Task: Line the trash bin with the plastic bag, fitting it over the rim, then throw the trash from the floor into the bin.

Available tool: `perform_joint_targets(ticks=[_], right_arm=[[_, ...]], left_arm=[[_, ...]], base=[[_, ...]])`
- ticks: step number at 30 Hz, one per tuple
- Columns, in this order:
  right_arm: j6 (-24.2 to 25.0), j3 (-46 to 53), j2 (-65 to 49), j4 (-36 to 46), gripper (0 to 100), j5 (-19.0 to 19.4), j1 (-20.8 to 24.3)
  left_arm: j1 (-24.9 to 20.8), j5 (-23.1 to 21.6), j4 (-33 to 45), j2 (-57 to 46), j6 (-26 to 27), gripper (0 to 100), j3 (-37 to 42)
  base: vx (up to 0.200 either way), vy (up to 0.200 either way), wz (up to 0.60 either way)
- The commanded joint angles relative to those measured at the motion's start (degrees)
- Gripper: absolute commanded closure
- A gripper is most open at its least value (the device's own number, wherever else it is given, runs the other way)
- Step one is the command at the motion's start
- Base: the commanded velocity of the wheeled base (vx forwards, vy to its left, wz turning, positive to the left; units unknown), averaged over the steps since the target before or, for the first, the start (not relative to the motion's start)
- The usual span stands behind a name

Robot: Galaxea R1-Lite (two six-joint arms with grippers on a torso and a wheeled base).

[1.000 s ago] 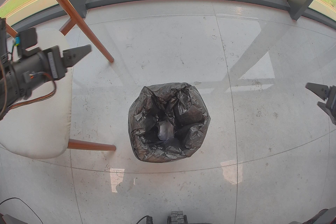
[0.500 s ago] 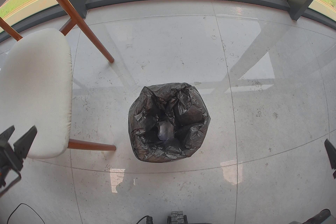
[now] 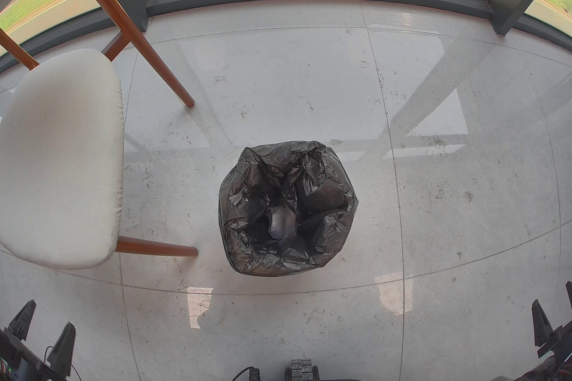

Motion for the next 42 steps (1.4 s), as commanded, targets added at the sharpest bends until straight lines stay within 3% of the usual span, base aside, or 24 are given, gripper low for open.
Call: perform_joint_targets(ticks=[1, 5, 7, 9, 12, 13, 15, 16, 20, 27, 34, 42], right_arm=[[0.1, 1.5, -3.3, 1.1, 0, -1.0, 0.3], [0.1, 1.4, -2.6, 1.1, 0, -1.0, -1.2], [0.2, 1.4, -0.2, 1.1, 0, -0.7, -3.6], [0.1, 1.4, 0.9, 1.1, 0, -0.4, -3.1], [-0.2, 1.5, -0.1, 1.0, 0, 0.0, 2.9], [-0.3, 1.7, -3.1, 0.9, 0, 0.0, 7.6], [0.0, 1.7, -4.6, 0.5, 0, -0.6, 7.5], [0.0, 1.7, -4.8, 0.2, 0, -0.5, 4.9], [0.2, 1.7, -8.1, 0.1, 0, -1.5, 4.2], [0.2, 1.7, -8.0, 0.1, 0, -1.4, 4.3], [0.2, 1.7, -8.0, 0.2, 0, -1.8, 4.3], [0.1, 1.7, -8.0, 0.2, 0, -1.7, 4.3]], left_arm=[[0.2, -2.0, 1.0, -3.7, 2.1, 0, 2.3], [0.8, -1.5, 1.1, -3.2, 1.9, 0, 2.2], [4.7, -1.3, 1.1, -3.6, 1.6, 0, 2.2], [8.7, -0.9, 0.9, -4.3, 1.2, 0, 2.3], [8.3, 1.1, 0.8, -4.4, -1.5, 0, 2.3], [8.2, 1.6, 0.8, -4.3, -1.8, 0, 2.3], [8.2, 1.0, 0.8, -4.4, -1.0, 0, 2.3], [7.5, -1.5, 1.1, -5.1, 1.4, 0, 2.2], [6.4, -8.8, 2.0, -8.3, 8.9, 0, 2.1], [6.6, -7.0, 1.9, -8.3, 4.7, 0, 2.1], [6.5, -0.9, 5.2, -8.3, 8.5, 0, 2.1], [6.5, -3.2, 4.9, -8.3, 8.4, 0, 2.0]], base=[[0.0, 0.0, 0.0], [0.0, 0.0, 0.0], [0.0, 0.0, 0.0], [0.0, 0.0, 0.0], [0.0, 0.0, 0.0], [0.0, 0.0, 0.0], [0.0, 0.0, 0.0], [0.0, 0.0, 0.0], [0.0, 0.0, 0.0], [0.0, 0.0, 0.0], [0.0, 0.0, 0.0], [0.0, 0.0, 0.0]])
